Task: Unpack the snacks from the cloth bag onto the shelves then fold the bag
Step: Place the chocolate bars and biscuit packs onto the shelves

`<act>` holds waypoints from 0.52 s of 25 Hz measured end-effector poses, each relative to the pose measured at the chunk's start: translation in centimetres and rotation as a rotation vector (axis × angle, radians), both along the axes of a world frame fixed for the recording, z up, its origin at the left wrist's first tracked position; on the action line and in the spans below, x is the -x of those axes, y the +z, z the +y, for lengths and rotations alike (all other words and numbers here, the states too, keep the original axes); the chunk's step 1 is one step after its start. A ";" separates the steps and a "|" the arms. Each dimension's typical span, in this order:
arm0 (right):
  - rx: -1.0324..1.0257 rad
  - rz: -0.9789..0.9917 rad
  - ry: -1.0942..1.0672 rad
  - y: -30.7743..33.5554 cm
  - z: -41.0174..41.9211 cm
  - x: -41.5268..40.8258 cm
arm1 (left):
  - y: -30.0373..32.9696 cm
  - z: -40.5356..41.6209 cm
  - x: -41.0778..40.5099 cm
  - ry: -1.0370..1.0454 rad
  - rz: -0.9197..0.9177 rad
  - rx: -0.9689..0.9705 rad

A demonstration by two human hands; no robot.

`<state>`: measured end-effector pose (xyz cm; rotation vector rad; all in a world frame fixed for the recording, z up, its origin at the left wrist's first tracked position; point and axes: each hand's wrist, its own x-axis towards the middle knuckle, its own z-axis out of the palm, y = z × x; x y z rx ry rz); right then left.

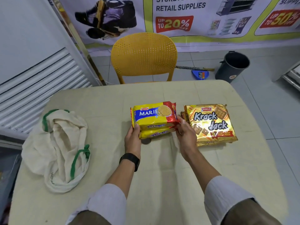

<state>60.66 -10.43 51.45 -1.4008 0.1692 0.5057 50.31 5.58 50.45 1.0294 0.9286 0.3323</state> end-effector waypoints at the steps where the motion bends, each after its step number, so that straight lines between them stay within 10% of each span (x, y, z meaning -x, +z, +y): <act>1: 0.006 -0.015 0.012 0.8 -0.2 0.5 | 0.7 -0.1 0.6 0.008 -0.013 0.005; 13: -0.134 -0.229 0.458 19.6 4.4 12.6 | 19.6 1.9 17.9 0.265 -0.144 -0.147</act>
